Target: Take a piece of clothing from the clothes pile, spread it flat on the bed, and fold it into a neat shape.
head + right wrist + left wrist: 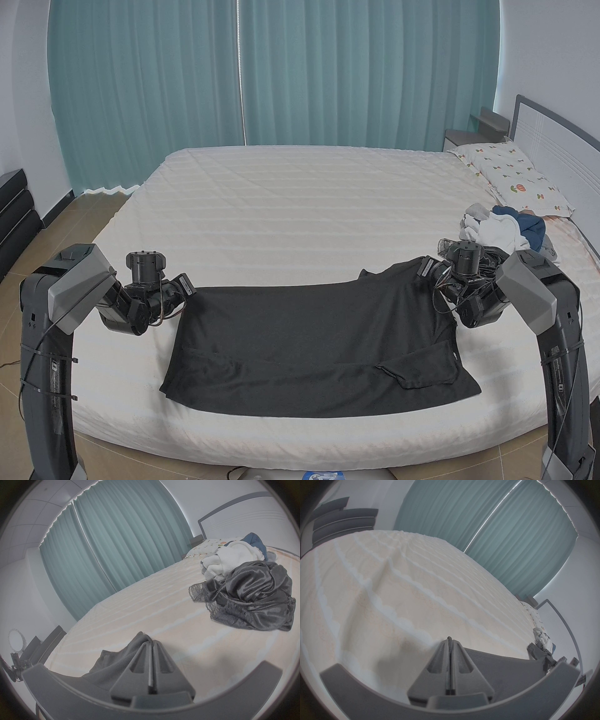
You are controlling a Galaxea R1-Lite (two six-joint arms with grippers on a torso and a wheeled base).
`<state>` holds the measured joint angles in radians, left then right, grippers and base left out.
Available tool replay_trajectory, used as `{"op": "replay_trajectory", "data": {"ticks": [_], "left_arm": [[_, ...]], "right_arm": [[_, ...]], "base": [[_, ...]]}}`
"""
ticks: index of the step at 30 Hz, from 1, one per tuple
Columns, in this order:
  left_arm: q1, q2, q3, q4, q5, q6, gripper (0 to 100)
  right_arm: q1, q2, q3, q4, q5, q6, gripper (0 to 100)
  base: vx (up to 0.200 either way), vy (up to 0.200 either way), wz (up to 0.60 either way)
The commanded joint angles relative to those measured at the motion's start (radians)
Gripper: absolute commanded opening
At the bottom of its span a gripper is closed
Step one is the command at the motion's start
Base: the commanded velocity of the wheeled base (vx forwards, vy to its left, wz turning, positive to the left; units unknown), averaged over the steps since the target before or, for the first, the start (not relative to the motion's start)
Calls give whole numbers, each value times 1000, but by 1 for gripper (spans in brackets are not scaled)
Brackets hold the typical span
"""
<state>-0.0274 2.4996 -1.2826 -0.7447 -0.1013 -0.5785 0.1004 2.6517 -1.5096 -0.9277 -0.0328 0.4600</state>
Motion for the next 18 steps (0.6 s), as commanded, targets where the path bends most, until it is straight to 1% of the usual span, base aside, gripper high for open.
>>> {"op": "replay_trajectory", "data": {"ticks": [1,6,9,14,18], "left_arm": [[6,-27,12,1,2,-1,0],[8,-42,38,-1,2,0,0],[8,-42,40,1,2,2,0],[8,-61,69,1,0,3,0],[8,-84,103,5,-2,3,0]], "right_arm": [[-1,-21,29,-23,-6,2,0],[-2,-55,92,-22,13,12,0],[-2,-59,114,-25,13,12,0],[-5,-122,212,-28,74,17,0],[-7,-156,266,-30,93,17,0]], "base": [[0,0,0],[0,0,0],[0,0,0],[0,0,0],[0,0,0]]}}
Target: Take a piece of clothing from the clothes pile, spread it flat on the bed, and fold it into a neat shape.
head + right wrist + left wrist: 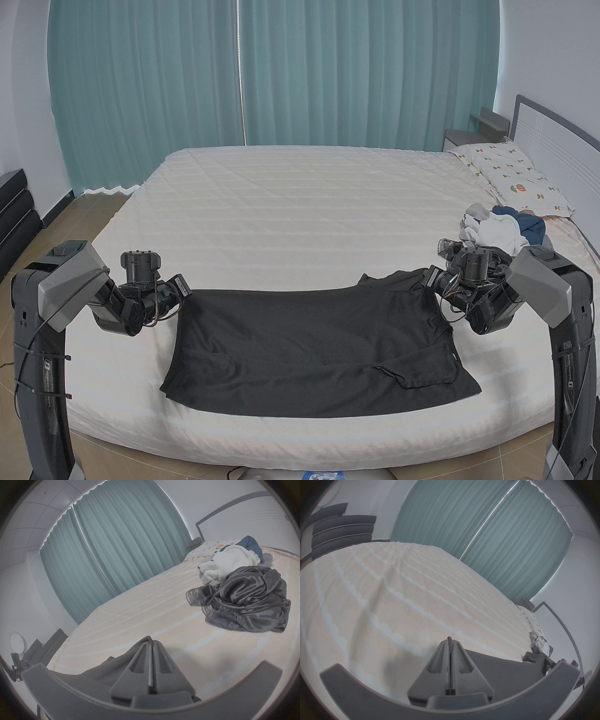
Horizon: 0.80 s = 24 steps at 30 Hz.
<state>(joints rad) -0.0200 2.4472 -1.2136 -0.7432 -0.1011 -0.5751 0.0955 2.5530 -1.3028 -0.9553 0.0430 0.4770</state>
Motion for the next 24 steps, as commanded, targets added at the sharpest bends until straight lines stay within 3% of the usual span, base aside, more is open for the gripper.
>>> {"op": "replay_trajectory", "data": {"ticks": [1,13,17,24], "left_arm": [[0,-37,43,4,-3,3,0],[6,-73,138,-4,-3,38,0],[8,-83,158,-39,-3,40,0],[2,-62,152,-127,-2,35,0]], "right_arm": [[-2,-66,71,0,23,0,0],[-53,-163,263,-43,107,-3,0],[-65,-181,316,-118,140,-1,0],[-40,-132,289,-175,121,-5,0]], "base": [[0,0,0],[0,0,0],[0,0,0],[0,0,0]]}}
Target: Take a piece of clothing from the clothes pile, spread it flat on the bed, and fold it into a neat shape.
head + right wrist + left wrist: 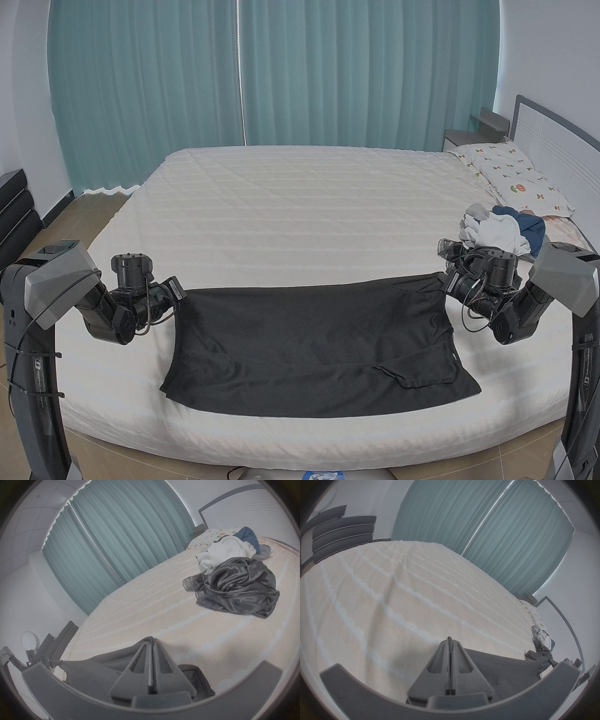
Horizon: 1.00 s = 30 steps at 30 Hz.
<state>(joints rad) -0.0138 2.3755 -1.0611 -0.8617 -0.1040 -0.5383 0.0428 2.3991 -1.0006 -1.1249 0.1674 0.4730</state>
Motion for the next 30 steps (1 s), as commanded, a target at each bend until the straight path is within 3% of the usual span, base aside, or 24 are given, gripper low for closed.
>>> {"op": "replay_trajectory", "data": {"ticks": [1,16,30], "left_arm": [[-5,13,-4,-8,1,-3,0],[-2,105,-117,6,7,-11,0],[0,54,-20,1,15,-6,0]], "right_arm": [[12,29,-23,-6,-3,-1,0],[29,181,-236,27,-85,1,0],[20,89,-99,16,-62,3,0]], "base": [[0,0,0],[0,0,0],[0,0,0]]}}
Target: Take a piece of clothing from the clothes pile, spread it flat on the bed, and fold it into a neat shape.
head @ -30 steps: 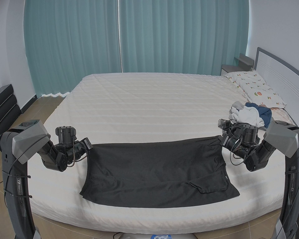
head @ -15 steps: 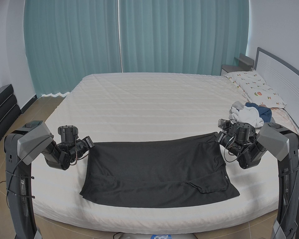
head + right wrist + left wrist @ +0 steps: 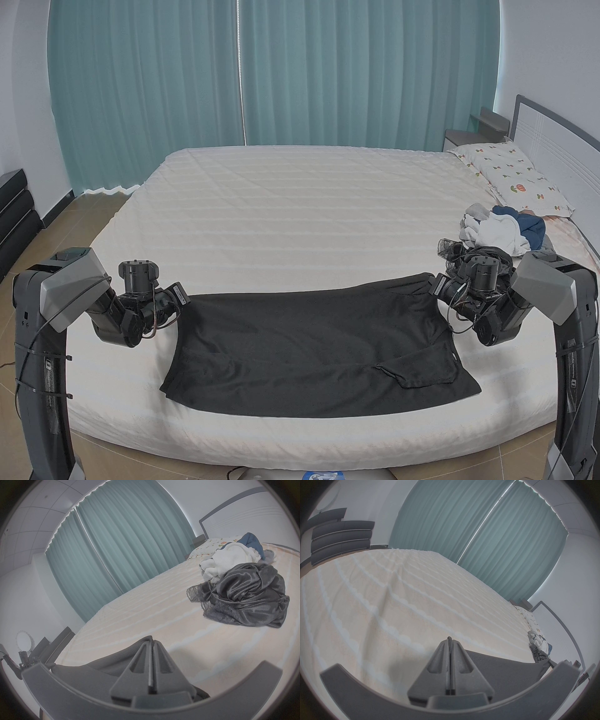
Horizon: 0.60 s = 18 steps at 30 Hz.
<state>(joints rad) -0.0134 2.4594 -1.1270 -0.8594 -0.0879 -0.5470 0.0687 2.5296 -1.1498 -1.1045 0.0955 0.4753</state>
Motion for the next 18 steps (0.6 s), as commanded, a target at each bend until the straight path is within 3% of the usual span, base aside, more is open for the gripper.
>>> {"op": "replay_trajectory", "data": {"ticks": [1,18], "left_arm": [[0,-34,55,-1,-1,4,0],[-5,-83,193,-21,-7,15,0]], "right_arm": [[-7,-46,61,-3,12,0,0],[-23,-109,297,-81,92,-11,0]], "base": [[0,0,0],[0,0,0]]}}
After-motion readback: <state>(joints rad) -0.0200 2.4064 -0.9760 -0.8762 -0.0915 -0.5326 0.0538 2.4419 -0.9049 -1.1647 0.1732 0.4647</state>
